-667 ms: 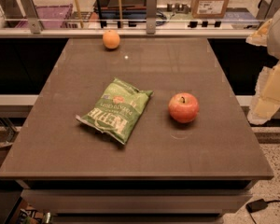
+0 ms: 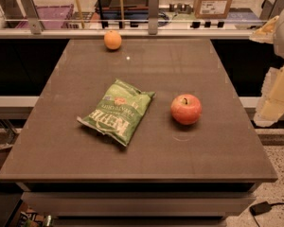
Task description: Pick green jalapeno chip bag
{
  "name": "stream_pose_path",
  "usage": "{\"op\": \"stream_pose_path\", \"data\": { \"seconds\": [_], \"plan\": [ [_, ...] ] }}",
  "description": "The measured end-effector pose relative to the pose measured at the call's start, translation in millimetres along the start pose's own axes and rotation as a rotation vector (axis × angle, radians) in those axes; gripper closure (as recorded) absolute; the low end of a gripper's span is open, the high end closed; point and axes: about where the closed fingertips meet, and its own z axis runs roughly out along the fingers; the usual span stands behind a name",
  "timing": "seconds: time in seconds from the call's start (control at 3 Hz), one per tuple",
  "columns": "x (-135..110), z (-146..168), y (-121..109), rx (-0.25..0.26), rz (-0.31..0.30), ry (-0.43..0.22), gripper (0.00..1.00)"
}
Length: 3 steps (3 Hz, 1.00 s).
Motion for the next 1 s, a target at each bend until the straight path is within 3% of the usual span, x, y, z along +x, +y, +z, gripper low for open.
{"op": "stream_pose_path", "data": {
  "seconds": [0.67, 1.0],
  "plan": [
    [-28.9, -13.6, 13.4, 0.059, -0.264, -0.048, 0.0],
    [-56.4, -13.0, 14.7, 0.067, -0.467, -0.092, 0.0]
  ]
}}
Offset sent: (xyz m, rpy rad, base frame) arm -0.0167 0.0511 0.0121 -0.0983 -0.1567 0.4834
